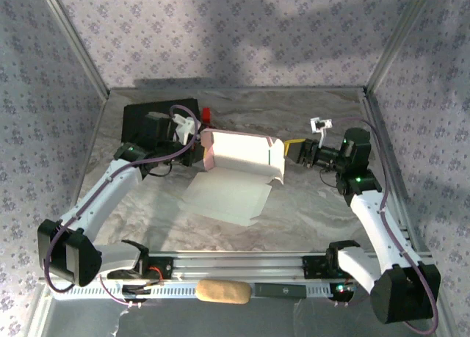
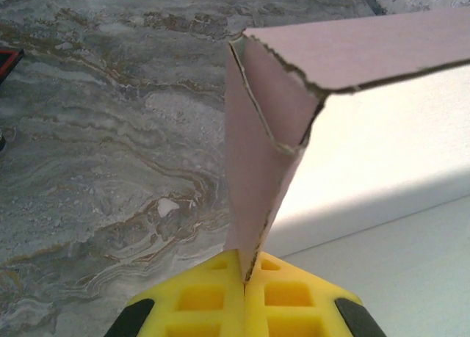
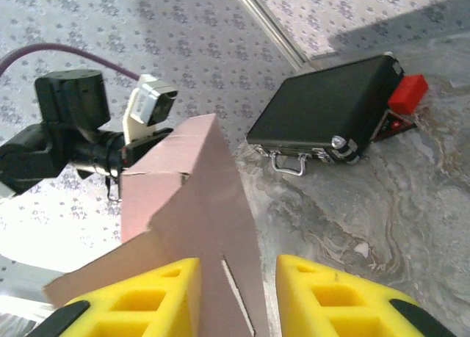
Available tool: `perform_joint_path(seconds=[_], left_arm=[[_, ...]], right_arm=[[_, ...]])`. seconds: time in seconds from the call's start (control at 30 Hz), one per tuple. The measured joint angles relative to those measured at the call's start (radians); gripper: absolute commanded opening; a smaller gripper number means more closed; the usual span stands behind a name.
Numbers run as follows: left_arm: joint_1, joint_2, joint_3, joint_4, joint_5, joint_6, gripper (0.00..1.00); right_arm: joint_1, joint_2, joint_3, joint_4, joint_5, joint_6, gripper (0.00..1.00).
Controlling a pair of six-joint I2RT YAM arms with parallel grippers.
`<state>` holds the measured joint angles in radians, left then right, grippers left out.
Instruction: Fold the paper box
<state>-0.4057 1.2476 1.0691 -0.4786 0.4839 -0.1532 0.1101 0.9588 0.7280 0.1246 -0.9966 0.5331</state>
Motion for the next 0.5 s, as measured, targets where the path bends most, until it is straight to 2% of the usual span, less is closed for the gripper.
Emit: perform_joint_path(seconds=[0.5], left_arm=[[0.006,0.000,0.013,-0.019,-0.002,0.004,0.00]], right_arm=[[0.106,-0.041,-0.012,-0.042,0.019,-0.058,0.34]])
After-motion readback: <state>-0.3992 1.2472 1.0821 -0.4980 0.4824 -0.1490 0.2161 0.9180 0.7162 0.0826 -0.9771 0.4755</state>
